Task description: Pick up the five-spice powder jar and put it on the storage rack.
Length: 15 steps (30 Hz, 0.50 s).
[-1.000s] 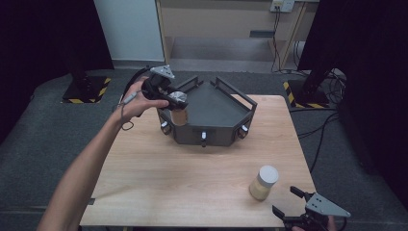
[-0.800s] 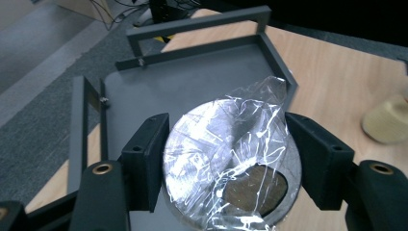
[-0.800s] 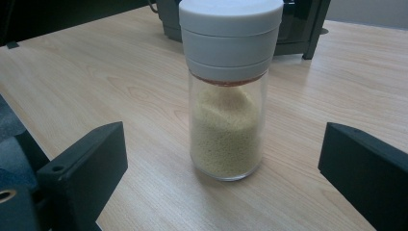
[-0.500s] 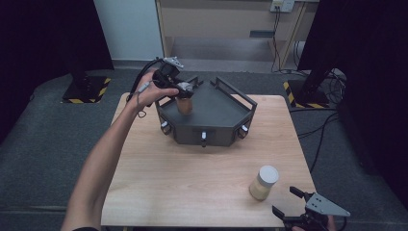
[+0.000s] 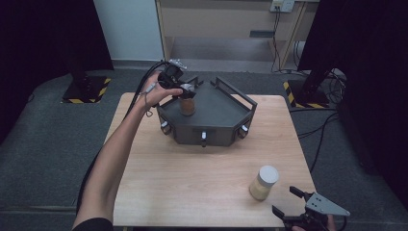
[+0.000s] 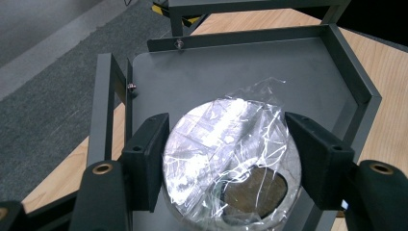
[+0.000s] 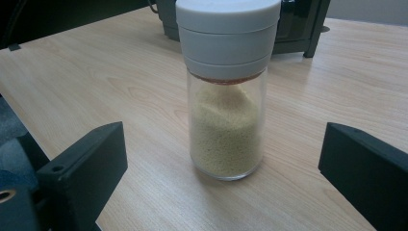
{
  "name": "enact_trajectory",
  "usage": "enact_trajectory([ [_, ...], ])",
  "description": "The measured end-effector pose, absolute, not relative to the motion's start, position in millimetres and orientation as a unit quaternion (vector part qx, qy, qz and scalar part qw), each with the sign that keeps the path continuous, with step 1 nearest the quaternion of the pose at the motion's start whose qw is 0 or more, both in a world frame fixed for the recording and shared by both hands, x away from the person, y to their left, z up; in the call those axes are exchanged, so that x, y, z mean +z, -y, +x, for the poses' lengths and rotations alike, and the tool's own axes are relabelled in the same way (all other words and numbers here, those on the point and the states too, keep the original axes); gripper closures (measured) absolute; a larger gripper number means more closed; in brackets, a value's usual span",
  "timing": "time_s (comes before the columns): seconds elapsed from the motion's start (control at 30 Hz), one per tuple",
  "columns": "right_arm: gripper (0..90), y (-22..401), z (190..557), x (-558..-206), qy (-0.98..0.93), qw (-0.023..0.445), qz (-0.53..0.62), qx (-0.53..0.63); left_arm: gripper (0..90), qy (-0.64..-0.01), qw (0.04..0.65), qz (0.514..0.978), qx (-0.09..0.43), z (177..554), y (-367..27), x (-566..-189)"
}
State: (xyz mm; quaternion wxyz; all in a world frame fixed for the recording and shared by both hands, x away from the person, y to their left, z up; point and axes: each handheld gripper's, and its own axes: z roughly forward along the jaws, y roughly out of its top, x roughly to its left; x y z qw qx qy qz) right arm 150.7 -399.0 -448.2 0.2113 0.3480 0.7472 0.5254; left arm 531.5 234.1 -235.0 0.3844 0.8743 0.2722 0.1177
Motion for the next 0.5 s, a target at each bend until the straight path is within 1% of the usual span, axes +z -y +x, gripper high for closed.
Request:
enact_trajectory([
  [0.5, 3.7, 398.6, 150.7, -448.0, -0.748, 0.211, 0.347, 0.525, 33.8, -0.277, 0.385, 0.873, 0.115, 535.6, -231.2, -239.7],
])
